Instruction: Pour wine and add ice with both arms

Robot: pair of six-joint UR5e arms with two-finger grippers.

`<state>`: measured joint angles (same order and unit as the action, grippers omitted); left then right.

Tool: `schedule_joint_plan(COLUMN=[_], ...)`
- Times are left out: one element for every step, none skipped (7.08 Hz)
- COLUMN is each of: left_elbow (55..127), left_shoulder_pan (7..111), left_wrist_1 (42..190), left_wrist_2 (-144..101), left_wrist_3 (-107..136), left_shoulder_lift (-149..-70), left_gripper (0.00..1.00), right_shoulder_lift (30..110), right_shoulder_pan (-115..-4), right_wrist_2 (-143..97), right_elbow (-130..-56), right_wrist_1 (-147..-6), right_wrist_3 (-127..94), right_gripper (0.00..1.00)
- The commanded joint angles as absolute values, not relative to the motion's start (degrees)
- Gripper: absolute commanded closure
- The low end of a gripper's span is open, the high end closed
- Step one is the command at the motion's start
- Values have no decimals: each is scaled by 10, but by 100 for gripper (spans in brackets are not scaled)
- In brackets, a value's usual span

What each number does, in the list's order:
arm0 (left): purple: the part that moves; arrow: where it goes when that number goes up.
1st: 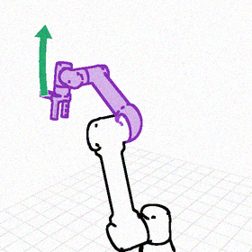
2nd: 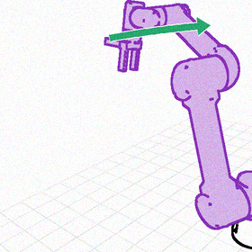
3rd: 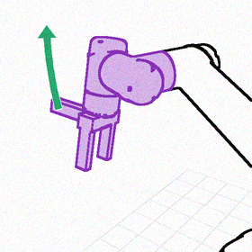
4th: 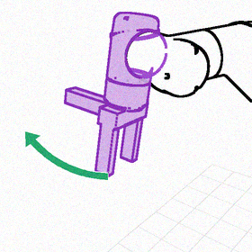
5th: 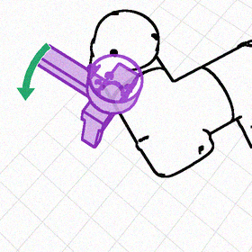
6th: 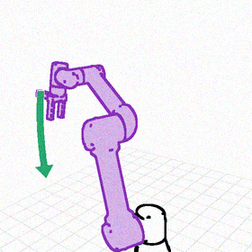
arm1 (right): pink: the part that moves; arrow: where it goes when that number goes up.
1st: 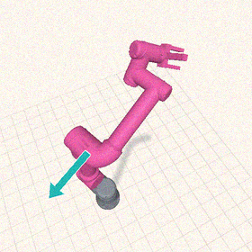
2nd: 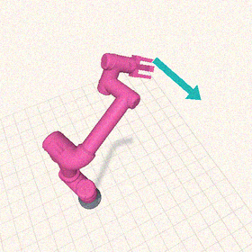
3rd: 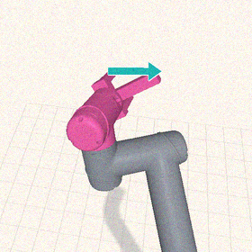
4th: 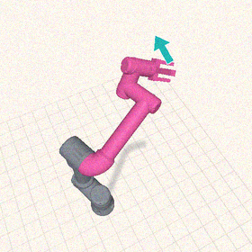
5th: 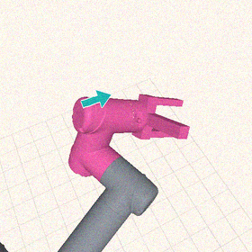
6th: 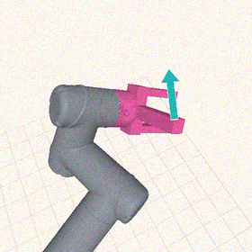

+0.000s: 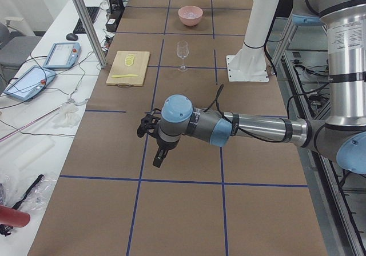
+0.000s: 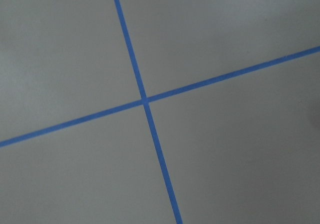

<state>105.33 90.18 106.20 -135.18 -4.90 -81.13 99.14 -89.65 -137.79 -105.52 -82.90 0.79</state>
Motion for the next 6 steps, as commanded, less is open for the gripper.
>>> schedule_joint_plan(left_elbow=[1029, 1011, 1010, 1021, 1030, 1048], left_shoulder_pan=[903, 903, 903, 901, 898, 872], left_wrist_1=[1233, 1336, 1353, 1359, 1388, 1390], left_wrist_2=[-1352, -1354, -1362, -1363, -1361, -1354], left_wrist_3=[-50, -25, -3, 44, 54, 72], left_shoulder_lift=[-823, -822, -823, -832, -837, -839], left_gripper=[0, 0, 0, 0, 0, 0], right_shoulder_lift=[995, 998, 1006, 1000, 997, 992], right_shoulder_pan=[-896, -896, -896, -896, -895, -891], right_wrist_2=[-1374, -1367, -1370, -1369, -1369, -1370], right_elbow=[-1061, -1056, -1055, -1060, -1063, -1070], right_wrist_1=[-786, -751, -751, -747, -747, -747], right_wrist_3=[-31, -31, -33, -34, -40, -42], right_gripper=[0, 0, 0, 0, 0, 0])
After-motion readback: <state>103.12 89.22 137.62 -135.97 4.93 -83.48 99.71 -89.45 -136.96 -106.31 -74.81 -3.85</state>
